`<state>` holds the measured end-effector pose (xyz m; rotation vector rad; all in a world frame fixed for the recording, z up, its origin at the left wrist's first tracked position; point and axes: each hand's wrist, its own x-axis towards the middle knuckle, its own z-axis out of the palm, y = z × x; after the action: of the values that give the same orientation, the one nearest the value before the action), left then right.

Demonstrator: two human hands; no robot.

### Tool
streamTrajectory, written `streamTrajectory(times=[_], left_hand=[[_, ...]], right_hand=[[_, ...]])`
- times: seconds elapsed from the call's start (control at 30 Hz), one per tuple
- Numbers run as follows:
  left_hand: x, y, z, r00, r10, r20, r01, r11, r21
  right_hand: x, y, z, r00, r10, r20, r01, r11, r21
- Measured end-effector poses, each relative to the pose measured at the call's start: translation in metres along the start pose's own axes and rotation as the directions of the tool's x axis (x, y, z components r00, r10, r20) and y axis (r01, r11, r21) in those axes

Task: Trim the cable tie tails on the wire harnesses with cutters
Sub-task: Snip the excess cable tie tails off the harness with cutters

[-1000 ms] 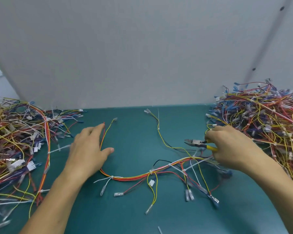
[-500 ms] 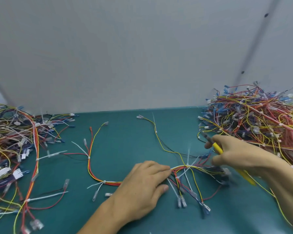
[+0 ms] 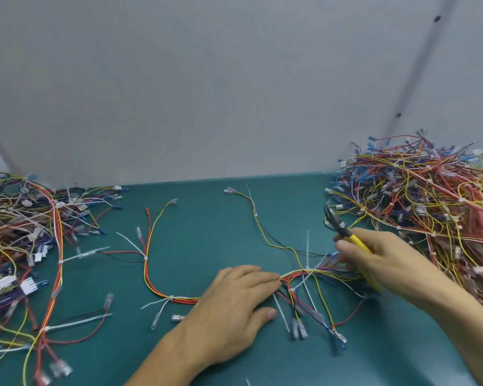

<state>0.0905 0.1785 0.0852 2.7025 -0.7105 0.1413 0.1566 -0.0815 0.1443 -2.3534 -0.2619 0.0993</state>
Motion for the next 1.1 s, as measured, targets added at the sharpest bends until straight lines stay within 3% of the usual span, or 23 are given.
streamTrajectory(times=[0.2,0.3,0.6,0.8,0.93,1.03,1.1], left_hand=[[-0.003,-0.003,-0.004,0.999,-0.037,0.017,0.039,0.986,-0.163],[-0.004,0.0,-0.005,0.999,-0.046,-0.005,0.044,0.985,-0.169],[-0.008,0.0,-0.007,0.999,-0.04,-0.025,0.037,0.992,-0.121],[-0.01,-0.001,-0.009,0.997,-0.042,-0.059,0.03,0.982,-0.186],[-0.007,0.001,-0.016,0.982,-0.087,-0.167,0.03,0.948,-0.317],[0.0,0.003,-0.026,0.937,-0.21,-0.281,0.059,0.884,-0.463],[0.01,0.006,-0.036,0.917,-0.289,-0.274,0.092,0.823,-0.561]], right_hand=[[-0.005,-0.002,-0.006,0.987,0.069,-0.145,-0.044,0.985,0.168],[-0.006,0.001,-0.01,0.983,0.137,-0.121,-0.111,0.973,0.202],[-0.015,0.001,-0.012,0.997,-0.012,0.076,0.024,0.987,-0.158],[-0.014,0.001,-0.011,0.99,-0.08,0.12,0.129,0.86,-0.493],[-0.013,0.003,-0.011,0.985,-0.134,0.11,0.173,0.777,-0.605],[-0.014,0.002,-0.013,0.979,-0.175,0.103,0.201,0.775,-0.599],[-0.015,0.002,-0.014,0.975,-0.194,0.107,0.22,0.777,-0.589]])
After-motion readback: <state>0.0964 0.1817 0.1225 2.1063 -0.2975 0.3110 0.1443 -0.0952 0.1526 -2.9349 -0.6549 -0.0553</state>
